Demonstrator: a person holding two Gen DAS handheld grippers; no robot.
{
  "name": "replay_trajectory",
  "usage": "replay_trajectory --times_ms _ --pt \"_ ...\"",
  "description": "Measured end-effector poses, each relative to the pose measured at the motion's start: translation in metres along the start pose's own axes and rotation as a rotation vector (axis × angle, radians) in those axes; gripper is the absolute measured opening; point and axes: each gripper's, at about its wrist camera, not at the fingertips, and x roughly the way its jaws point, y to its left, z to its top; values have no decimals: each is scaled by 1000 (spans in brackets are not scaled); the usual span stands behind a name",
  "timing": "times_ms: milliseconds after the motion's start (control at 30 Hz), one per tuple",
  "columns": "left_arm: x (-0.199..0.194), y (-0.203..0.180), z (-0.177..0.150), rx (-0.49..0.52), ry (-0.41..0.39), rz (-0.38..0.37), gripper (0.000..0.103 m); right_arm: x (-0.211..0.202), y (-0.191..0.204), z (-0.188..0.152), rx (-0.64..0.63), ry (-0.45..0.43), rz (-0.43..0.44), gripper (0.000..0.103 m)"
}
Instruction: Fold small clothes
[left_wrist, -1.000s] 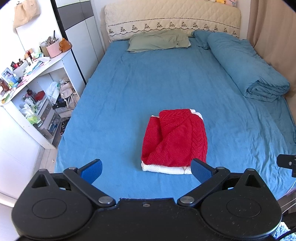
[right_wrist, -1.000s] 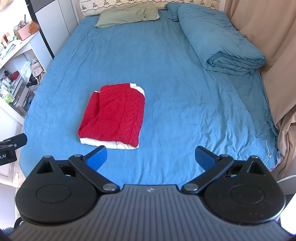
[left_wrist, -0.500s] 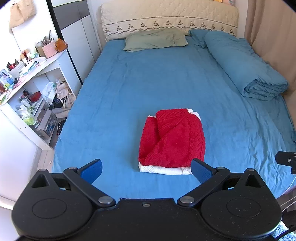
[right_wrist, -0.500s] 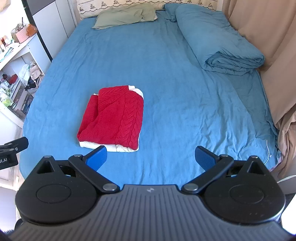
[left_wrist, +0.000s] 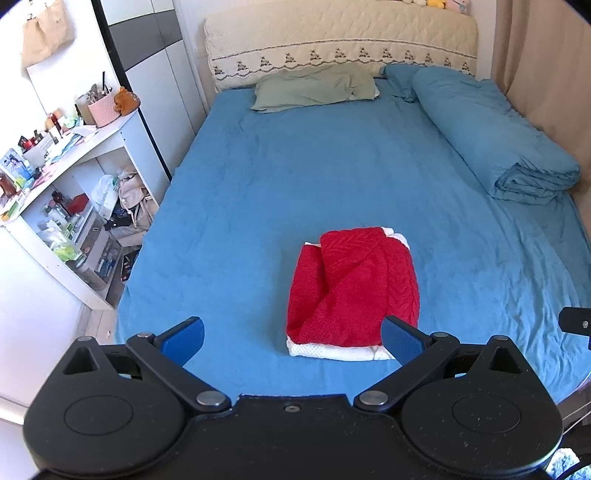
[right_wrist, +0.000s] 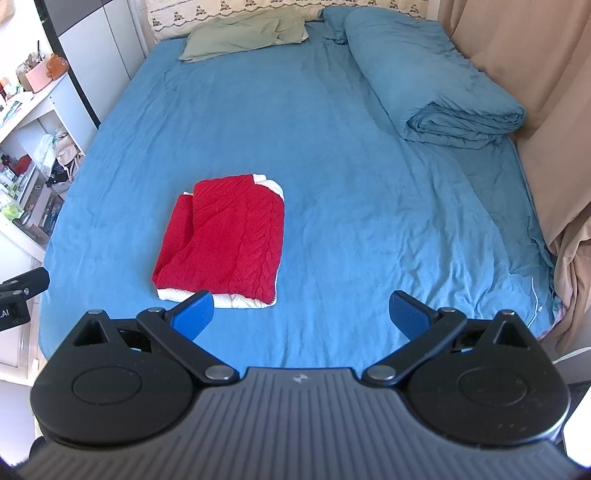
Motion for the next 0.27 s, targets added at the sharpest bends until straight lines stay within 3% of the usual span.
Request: replay_trajectory --times_ms 267 --pt "-1 1 2 0 -7 8 103 2 2 0 2 -3 1 103"
